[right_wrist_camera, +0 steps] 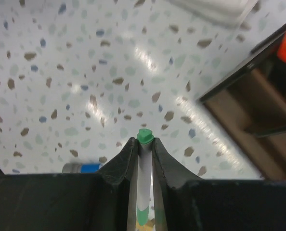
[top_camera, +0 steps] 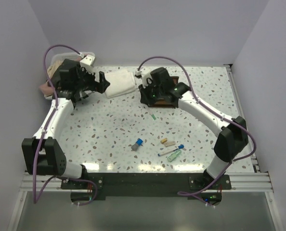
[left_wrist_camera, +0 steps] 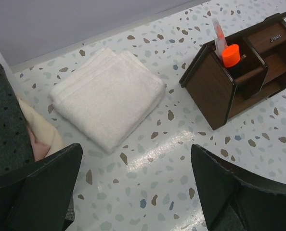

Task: Sort the stationery into containers
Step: Pick up the pen from the center of the board, then place the pen in the storage box, then pick up the pen from the center of the board.

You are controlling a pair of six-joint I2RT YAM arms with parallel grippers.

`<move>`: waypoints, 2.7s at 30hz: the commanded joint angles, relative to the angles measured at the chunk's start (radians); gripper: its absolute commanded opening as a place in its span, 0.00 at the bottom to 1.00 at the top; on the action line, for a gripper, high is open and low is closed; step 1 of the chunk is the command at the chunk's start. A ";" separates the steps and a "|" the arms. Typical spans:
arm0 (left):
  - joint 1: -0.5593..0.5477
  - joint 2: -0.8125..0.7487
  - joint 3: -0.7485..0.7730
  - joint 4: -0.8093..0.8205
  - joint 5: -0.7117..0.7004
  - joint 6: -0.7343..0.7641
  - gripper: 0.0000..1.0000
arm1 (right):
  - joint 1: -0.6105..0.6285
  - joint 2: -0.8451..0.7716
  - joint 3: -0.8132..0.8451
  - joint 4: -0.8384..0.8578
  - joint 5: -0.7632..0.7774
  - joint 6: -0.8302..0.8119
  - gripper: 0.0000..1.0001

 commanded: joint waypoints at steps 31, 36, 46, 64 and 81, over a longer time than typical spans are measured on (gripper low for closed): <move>-0.042 0.309 0.342 -0.090 0.045 0.075 1.00 | -0.269 0.239 0.021 0.975 -0.104 0.049 0.00; -0.053 0.324 0.358 -0.079 0.045 0.072 1.00 | -0.270 0.222 0.009 0.898 -0.128 0.041 0.27; -0.061 0.307 0.340 -0.036 0.054 0.049 1.00 | -0.270 0.090 -0.034 0.774 -0.105 0.029 0.35; -0.110 0.053 0.003 0.067 0.076 0.043 1.00 | -0.262 -0.308 -0.419 -0.135 -0.421 -0.641 0.43; -0.139 0.033 -0.027 0.070 0.082 0.033 1.00 | -0.163 -0.389 -0.713 -0.312 -0.274 -1.252 0.36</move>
